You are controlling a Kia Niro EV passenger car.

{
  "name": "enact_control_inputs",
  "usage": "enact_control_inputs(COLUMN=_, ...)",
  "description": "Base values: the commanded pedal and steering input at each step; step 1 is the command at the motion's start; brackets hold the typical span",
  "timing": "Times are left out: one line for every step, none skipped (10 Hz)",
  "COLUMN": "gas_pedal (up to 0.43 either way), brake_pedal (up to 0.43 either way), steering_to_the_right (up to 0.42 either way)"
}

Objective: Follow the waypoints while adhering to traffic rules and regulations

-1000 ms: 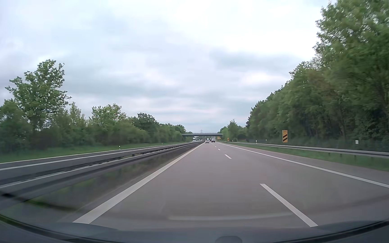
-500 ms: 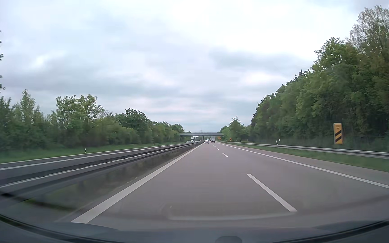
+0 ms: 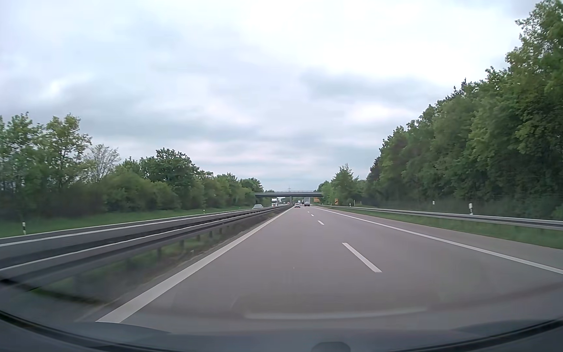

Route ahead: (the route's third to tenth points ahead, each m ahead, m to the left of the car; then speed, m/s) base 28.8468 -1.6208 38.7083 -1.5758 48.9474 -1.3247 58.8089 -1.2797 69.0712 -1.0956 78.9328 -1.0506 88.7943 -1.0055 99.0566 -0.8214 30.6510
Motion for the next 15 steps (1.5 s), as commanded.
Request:
enact_control_inputs(gas_pedal=0.157, brake_pedal=0.0, steering_to_the_right=0.002)
enact_control_inputs(gas_pedal=0.157, brake_pedal=0.0, steering_to_the_right=0.003)
enact_control_inputs(gas_pedal=0.157, brake_pedal=0.0, steering_to_the_right=0.002)
enact_control_inputs(gas_pedal=0.157, brake_pedal=0.0, steering_to_the_right=0.003)
enact_control_inputs(gas_pedal=0.157, brake_pedal=0.0, steering_to_the_right=0.003)
enact_control_inputs(gas_pedal=0.157, brake_pedal=0.0, steering_to_the_right=0.003)
enact_control_inputs(gas_pedal=0.157, brake_pedal=0.0, steering_to_the_right=0.002)
enact_control_inputs(gas_pedal=0.157, brake_pedal=0.0, steering_to_the_right=0.003)
enact_control_inputs(gas_pedal=0.157, brake_pedal=0.0, steering_to_the_right=0.003)
enact_control_inputs(gas_pedal=0.15, brake_pedal=0.0, steering_to_the_right=0.002)
enact_control_inputs(gas_pedal=0.15, brake_pedal=0.0, steering_to_the_right=0.002)
enact_control_inputs(gas_pedal=0.15, brake_pedal=0.0, steering_to_the_right=0.003)
enact_control_inputs(gas_pedal=0.15, brake_pedal=0.0, steering_to_the_right=0.003)
enact_control_inputs(gas_pedal=0.15, brake_pedal=0.0, steering_to_the_right=0.003)
enact_control_inputs(gas_pedal=0.15, brake_pedal=0.0, steering_to_the_right=0.002)
